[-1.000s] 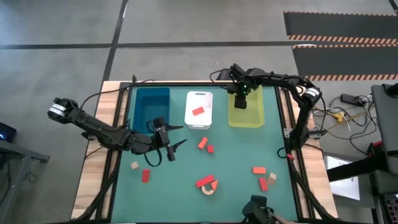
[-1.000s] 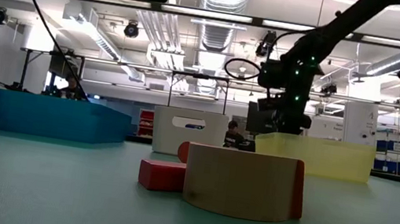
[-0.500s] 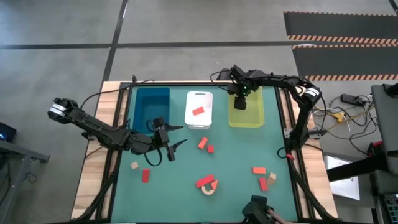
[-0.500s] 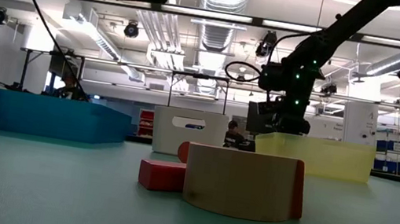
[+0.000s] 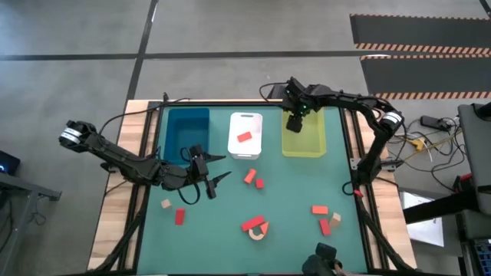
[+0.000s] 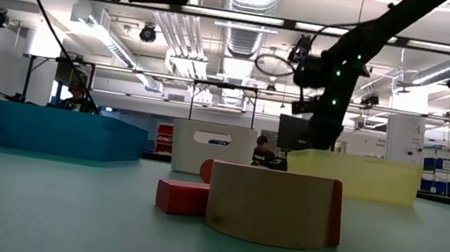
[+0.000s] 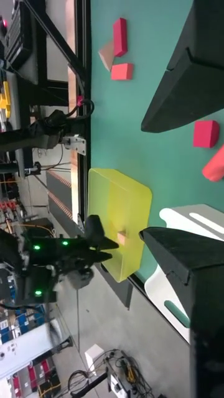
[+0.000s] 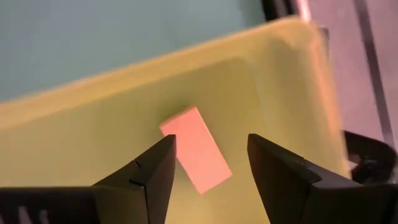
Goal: Sort & place blocks by color
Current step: Put the bottom right orange block into the white bin
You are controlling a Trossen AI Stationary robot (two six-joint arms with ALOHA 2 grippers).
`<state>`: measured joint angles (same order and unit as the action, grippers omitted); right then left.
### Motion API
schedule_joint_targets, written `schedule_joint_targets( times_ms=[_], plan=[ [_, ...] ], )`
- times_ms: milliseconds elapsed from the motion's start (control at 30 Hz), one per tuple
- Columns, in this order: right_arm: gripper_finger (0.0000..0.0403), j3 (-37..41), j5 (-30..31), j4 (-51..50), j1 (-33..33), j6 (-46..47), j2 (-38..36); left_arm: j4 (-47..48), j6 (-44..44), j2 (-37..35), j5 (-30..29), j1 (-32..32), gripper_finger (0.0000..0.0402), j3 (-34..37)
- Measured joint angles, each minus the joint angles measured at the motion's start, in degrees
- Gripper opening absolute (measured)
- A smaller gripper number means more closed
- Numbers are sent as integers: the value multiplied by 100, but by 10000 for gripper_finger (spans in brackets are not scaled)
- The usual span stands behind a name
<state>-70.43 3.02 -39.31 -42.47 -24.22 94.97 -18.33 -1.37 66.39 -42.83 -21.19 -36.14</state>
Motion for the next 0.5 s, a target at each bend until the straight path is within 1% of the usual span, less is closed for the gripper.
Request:
schedule_joint_targets(
  times_ms=[233,300,433,500],
  plan=[
    [174,0,-69,-124,350,508,-751,0,0,2,0,0,245,0],
    [170,7,-289,-129,496,703,-961,-7,0,2,0,0,245,0],
    [163,11,-1000,-213,881,1097,-1337,-9,0,2,0,0,245,0],
    [159,21,-1190,-256,1137,1265,-1494,-10,0,2,-1,0,245,0]
  ],
)
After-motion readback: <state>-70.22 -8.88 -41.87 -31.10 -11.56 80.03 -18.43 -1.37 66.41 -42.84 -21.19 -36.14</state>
